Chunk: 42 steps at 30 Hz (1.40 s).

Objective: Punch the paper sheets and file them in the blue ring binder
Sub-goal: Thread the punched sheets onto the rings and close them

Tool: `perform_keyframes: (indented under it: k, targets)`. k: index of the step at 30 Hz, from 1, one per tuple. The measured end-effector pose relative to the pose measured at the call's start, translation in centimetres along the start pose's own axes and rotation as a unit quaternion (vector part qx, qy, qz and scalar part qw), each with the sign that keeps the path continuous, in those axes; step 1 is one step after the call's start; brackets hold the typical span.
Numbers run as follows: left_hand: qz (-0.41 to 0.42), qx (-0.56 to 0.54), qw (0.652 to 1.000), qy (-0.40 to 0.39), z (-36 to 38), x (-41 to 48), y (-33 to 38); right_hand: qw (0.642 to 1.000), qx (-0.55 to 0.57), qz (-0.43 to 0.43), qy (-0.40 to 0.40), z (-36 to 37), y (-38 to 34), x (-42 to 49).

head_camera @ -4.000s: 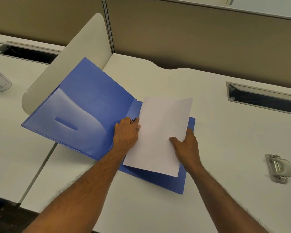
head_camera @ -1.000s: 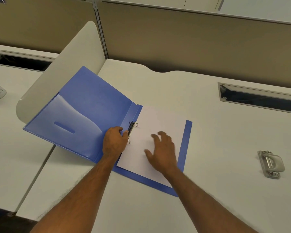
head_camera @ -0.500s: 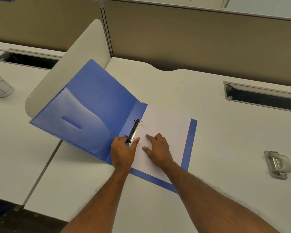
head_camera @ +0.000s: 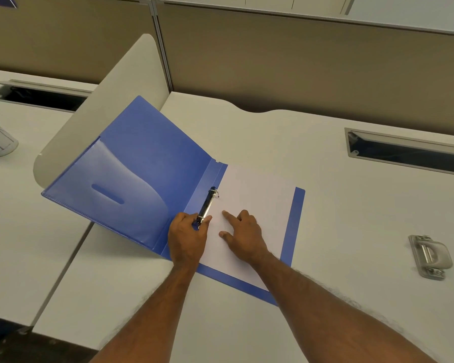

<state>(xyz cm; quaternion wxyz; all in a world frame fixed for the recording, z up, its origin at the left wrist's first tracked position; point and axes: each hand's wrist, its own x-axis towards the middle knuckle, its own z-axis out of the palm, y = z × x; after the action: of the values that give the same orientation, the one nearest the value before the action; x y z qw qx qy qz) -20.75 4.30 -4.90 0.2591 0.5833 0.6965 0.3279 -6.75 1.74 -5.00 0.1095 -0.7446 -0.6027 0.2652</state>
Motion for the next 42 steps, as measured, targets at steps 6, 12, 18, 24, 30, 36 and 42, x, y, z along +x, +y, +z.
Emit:
perform_keyframes:
  k: [6,12,18,24,30,36,42]
  targets:
    - [-0.002,0.014,1.0,-0.026,-0.4,2.5,1.5,1.0,0.01,-0.001,0.003,0.1,0.1,0.1]
    - [-0.007,0.172,0.971,-0.166,-0.2,5.9,3.9,1.0,0.019,-0.001,0.0,0.1,0.3,0.3]
    - [-0.034,0.166,0.967,-0.19,-0.6,6.5,3.5,1.0,0.023,-0.007,-0.003,0.0,0.5,0.4]
    - [-0.035,0.126,0.972,-0.195,-0.1,5.7,3.2,1.0,0.002,-0.023,-0.02,-1.2,1.3,0.4]
    - [-0.065,0.076,0.981,-0.167,0.5,4.9,3.8,0.999,-0.002,-0.023,-0.035,-2.0,2.3,0.7]
    - [-0.1,0.068,0.976,-0.184,0.3,5.7,4.3,0.999,0.005,-0.018,-0.042,-2.2,2.3,0.9]
    - [-0.102,0.118,0.969,-0.193,0.5,6.4,4.5,0.999,0.019,-0.012,-0.04,-2.0,2.4,1.0]
